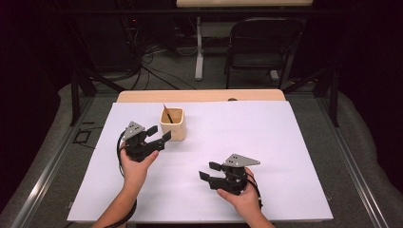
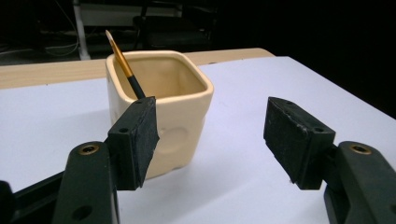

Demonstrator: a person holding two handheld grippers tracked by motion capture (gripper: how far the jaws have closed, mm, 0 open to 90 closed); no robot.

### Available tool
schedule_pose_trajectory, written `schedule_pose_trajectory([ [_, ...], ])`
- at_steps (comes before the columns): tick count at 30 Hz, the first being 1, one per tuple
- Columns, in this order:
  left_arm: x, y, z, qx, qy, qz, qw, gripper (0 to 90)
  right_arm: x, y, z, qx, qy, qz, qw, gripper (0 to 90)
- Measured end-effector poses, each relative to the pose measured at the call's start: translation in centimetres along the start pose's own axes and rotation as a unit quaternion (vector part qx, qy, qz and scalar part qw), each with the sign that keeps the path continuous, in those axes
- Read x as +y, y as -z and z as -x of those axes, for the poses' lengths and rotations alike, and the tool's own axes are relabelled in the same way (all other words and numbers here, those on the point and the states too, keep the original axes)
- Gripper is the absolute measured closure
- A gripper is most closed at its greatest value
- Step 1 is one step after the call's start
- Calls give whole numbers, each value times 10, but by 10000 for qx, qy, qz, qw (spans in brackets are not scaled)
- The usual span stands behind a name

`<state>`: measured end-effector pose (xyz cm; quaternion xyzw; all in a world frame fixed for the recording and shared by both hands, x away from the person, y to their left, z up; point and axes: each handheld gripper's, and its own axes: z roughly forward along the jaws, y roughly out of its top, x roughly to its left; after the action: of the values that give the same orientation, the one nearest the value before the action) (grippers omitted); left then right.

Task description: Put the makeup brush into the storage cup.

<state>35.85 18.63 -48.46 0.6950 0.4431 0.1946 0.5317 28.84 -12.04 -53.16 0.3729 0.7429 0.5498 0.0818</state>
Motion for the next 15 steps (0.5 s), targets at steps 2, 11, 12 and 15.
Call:
schedule_pose_trajectory([
  [2, -2, 2, 1, 14, -64, -41, 10000, 354, 0, 0, 0, -5, 14, 5, 10000, 434],
  [11, -15, 8, 5, -31, -272, -107, 9996, 354, -1, -1, 0, -11, 15, -8, 10000, 434],
  [12, -17, 8, 6, -47, -277, -110, 9995, 354, -1, -1, 0, -7, 18, -6, 10000, 434],
  [15, -20, 11, 8, -72, -349, -150, 9993, 354, 0, 0, 0, -10, 38, -27, 10000, 434],
])
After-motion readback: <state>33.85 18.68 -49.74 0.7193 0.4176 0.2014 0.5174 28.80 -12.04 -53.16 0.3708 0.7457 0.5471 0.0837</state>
